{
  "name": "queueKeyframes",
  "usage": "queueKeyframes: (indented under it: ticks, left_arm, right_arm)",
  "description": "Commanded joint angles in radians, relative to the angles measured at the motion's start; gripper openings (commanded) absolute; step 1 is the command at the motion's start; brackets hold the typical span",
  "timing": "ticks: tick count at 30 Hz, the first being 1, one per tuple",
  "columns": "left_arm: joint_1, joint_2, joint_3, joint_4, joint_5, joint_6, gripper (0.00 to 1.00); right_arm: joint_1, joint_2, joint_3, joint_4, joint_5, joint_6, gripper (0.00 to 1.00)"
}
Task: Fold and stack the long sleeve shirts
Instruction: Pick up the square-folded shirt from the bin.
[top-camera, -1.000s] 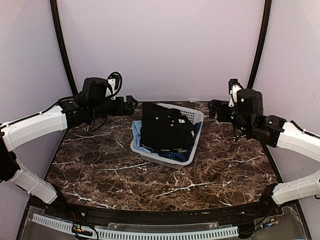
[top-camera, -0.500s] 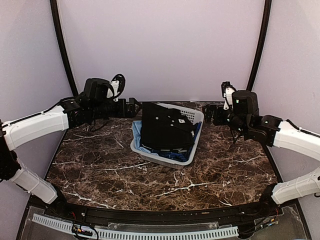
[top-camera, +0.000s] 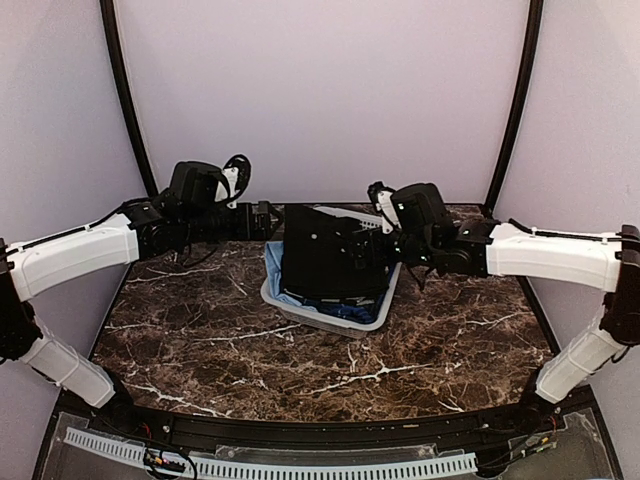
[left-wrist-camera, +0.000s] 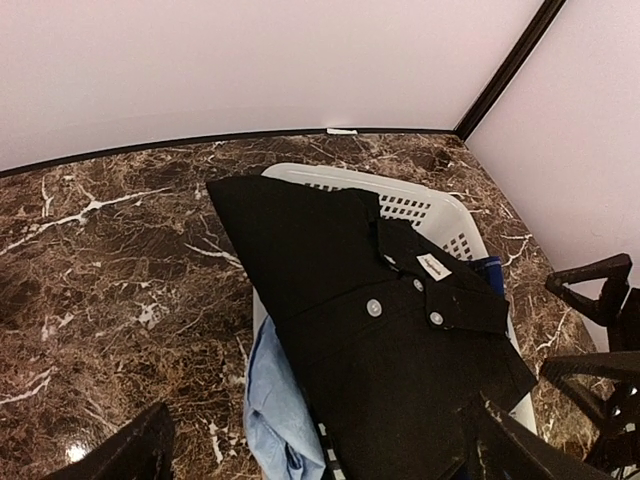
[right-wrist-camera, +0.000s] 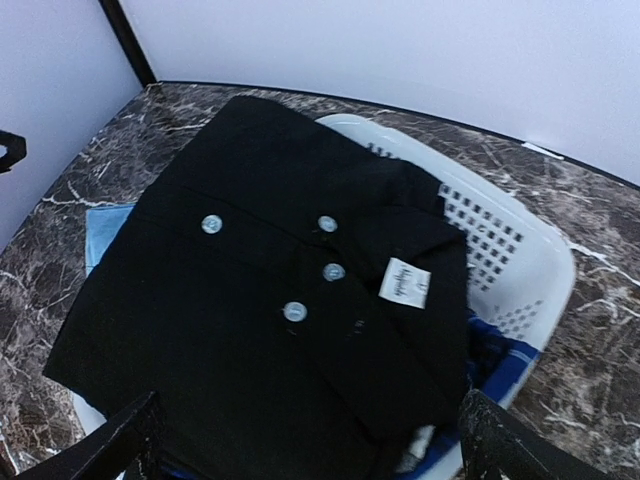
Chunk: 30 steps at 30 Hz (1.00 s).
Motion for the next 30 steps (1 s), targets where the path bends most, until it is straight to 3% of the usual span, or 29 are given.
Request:
queueKeyframes:
  ticks: [1, 14, 17, 19, 24, 26, 27, 30]
  left_arm:
    - [-0.004, -0.028, -0.005, -0.047, -0.058, -0.021, 0.99]
    - [-0.001, -0.085, -0.045, -0.084, -0.135, -0.039, 0.99]
    - [-0.001, -0.093, -0.055, -0.085, -0.136, -0.041, 0.99]
    - [-0.002, -0.096, -0.056, -0.085, -0.132, -0.042, 0.99]
    - [-0.001, -0.088, -0.037, -0.090, -0.115, -0.039, 0.99]
    - [-0.001, -0.076, -0.022, -0.096, -0.106, -0.036, 0.99]
    - [-0.001, -0.074, -0.018, -0.098, -0.100, -0.035, 0.99]
    - [-0.002, -0.067, -0.006, -0.091, -0.087, -0.032, 0.99]
  right_arm:
    - [0.033, 0.130, 0.131, 0.002, -0.059, -0.013, 0.99]
    - [0.063, 0.510, 0.480, -0.057, -0.138, -0.020, 0.99]
    - [0.063, 0.549, 0.498, -0.065, -0.136, -0.006, 0.93]
    - [0.063, 0.558, 0.498, -0.063, -0.144, 0.001, 0.78]
    - [0.062, 0.562, 0.520, -0.079, -0.151, 0.013, 0.22]
    - [0.061, 0.552, 0.523, -0.083, -0.132, 0.012, 0.06]
    - [0.060, 0.545, 0.523, -0.083, -0.121, 0.009, 0.00]
    - [0.059, 0.517, 0.522, -0.087, -0.081, 0.004, 0.00]
